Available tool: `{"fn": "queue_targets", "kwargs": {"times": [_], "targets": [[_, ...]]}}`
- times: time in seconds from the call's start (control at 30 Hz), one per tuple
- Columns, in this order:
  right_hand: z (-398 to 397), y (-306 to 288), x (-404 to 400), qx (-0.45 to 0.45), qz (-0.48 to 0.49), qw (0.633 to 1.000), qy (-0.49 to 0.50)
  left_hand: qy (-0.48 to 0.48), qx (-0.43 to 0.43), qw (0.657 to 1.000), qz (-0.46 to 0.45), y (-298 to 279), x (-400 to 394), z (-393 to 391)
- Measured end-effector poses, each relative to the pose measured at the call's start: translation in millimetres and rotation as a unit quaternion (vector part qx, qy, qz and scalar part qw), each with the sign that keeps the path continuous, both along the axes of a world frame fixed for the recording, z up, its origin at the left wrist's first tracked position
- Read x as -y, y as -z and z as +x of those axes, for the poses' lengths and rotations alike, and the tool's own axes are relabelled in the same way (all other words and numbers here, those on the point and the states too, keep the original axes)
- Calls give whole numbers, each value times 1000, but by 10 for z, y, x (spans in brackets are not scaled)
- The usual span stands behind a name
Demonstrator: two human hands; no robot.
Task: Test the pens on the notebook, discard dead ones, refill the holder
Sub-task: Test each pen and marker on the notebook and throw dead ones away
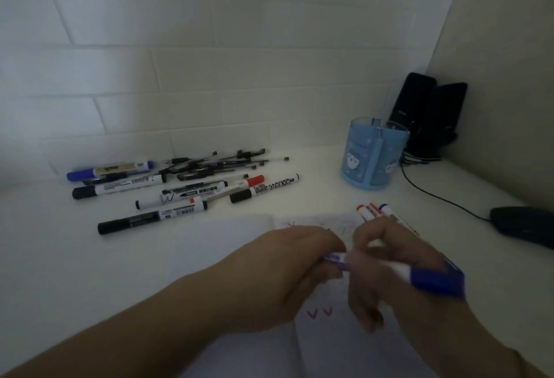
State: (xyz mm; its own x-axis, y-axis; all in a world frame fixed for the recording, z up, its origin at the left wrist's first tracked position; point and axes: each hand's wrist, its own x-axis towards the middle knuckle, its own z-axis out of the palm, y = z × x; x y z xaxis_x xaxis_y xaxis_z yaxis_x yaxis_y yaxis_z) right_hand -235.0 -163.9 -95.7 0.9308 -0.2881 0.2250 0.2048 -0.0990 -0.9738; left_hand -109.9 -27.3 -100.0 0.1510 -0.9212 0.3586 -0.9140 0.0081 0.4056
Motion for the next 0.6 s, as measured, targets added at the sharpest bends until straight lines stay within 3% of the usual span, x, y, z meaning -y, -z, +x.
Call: {"fn": "queue_targets", "kwargs": {"times": [0.07,0.27,0.4,0.47,0.6], "targets": [[4,50,-33,-7,-31,999,-7,37,-5,999,8,-21,-13,-60],[-7,72,1,-1,31,996,-81,32,-10,999,-1,-27,-20,-14],[-1,23,8,29,-14,998,55,-25,-34,999,-6,-9,-41,89],[7,0,75,46,21,995,92,-71,-10,997,20,39,-49,144],[64,-6,125,18,181,979,93,-118,-36,992,14,102,-35,216]]}}
